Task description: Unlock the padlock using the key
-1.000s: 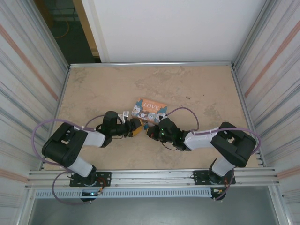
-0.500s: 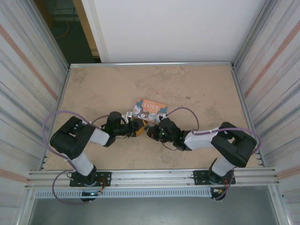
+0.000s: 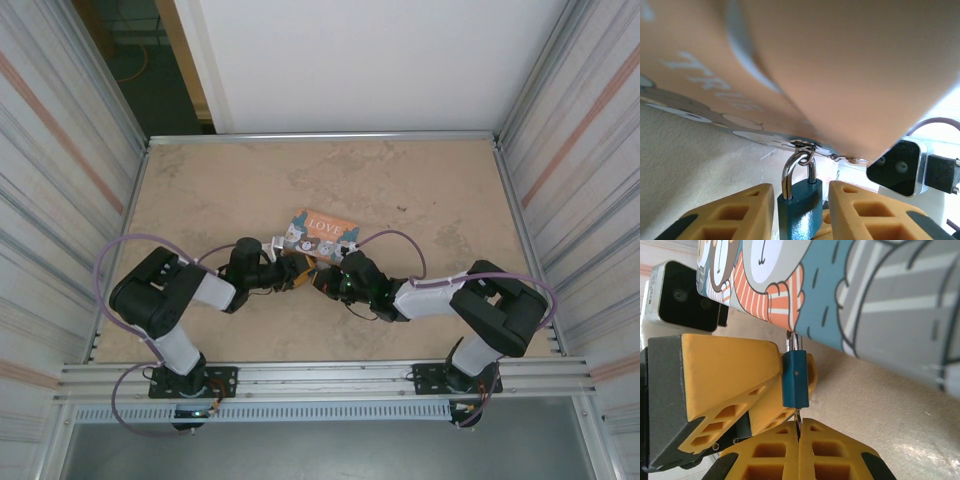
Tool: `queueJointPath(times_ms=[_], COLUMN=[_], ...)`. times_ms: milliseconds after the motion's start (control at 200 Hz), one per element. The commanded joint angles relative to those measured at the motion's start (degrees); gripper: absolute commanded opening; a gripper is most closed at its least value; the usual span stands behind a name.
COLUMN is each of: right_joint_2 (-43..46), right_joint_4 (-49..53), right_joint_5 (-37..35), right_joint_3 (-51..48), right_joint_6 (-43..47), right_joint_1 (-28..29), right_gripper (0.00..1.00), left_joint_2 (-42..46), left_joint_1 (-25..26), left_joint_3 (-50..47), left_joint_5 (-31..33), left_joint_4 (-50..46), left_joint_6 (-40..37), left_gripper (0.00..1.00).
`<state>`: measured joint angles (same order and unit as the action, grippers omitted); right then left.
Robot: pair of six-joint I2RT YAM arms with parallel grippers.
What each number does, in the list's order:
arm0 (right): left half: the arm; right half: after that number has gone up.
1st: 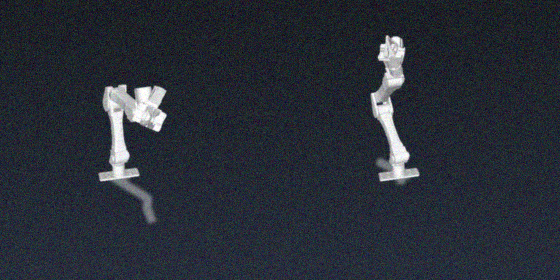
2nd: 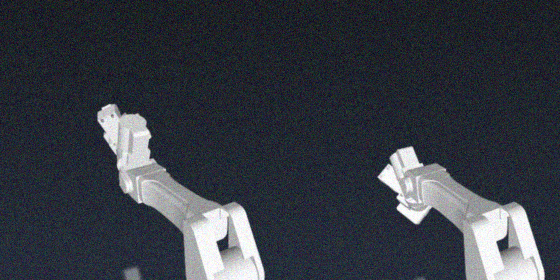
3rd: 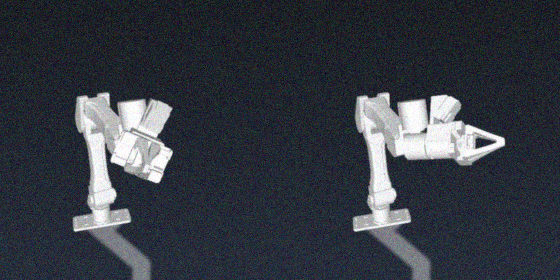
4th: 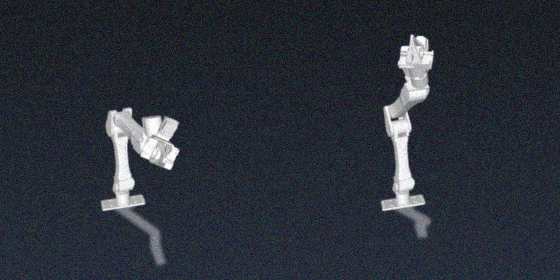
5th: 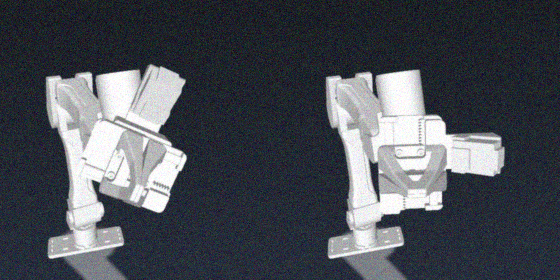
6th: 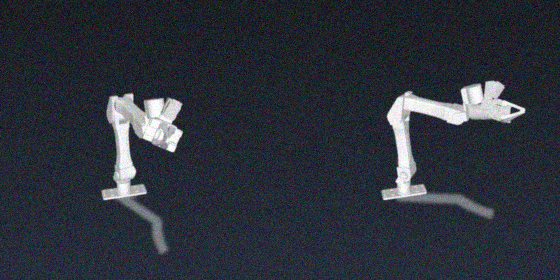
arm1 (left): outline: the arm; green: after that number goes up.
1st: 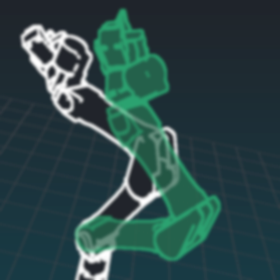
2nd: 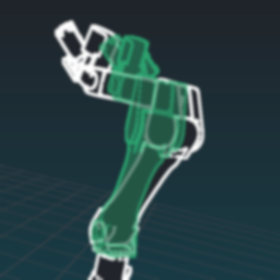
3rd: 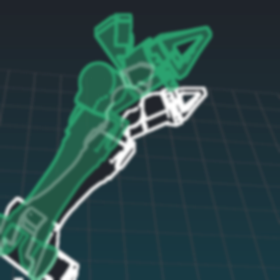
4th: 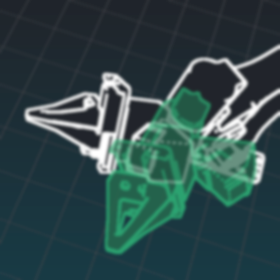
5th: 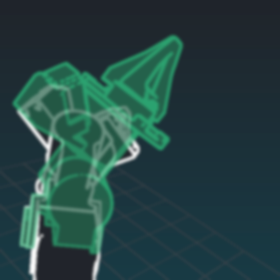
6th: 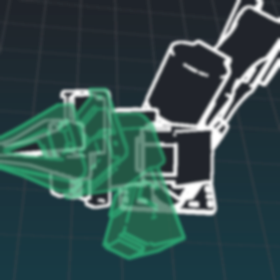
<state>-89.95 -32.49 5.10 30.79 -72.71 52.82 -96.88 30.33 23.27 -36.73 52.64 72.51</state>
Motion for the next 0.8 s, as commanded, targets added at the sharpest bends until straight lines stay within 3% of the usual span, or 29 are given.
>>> queueJointPath(times_ms=[0, 286, 536, 681, 797], right_joint_2=[2.43, 5.94, 12.81, 18.26, 23.18], right_joint_4=[-4.84, -2.79, 7.82, 14.61, 22.37], right_joint_5=[1.22, 0.84, -1.27, -2.83, -4.66], right_joint_3=[-0.29, -0.82, -1.58, -2.07, -0.23], right_joint_6=[-2.47, -2.24, 2.20, 5.11, 13.74], right_joint_1=[-0.43, -0.78, -0.96, -1.31, -1.16], right_gripper=[0.00, 0.02, 0.23, 0.30, 0.37], left_joint_2=[-0.60, 2.70, 10.84, 15.49, 18.64], left_joint_1=[0.61, 0.79, 0.96, 0.96, 0.97], left_joint_3=[1.17, 0.93, 2.79, 3.18, 4.03], left_joint_5=[0.17, 2.37, 4.44, 5.97, 6.79], left_joint_4=[1.18, -2.37, -15.71, -23.06, -29.81], left_joint_6=[0.59, 0.05, -2.62, -1.95, -1.08], left_gripper=[0.29, 0.09, 0.00, 0.00, 0.00])
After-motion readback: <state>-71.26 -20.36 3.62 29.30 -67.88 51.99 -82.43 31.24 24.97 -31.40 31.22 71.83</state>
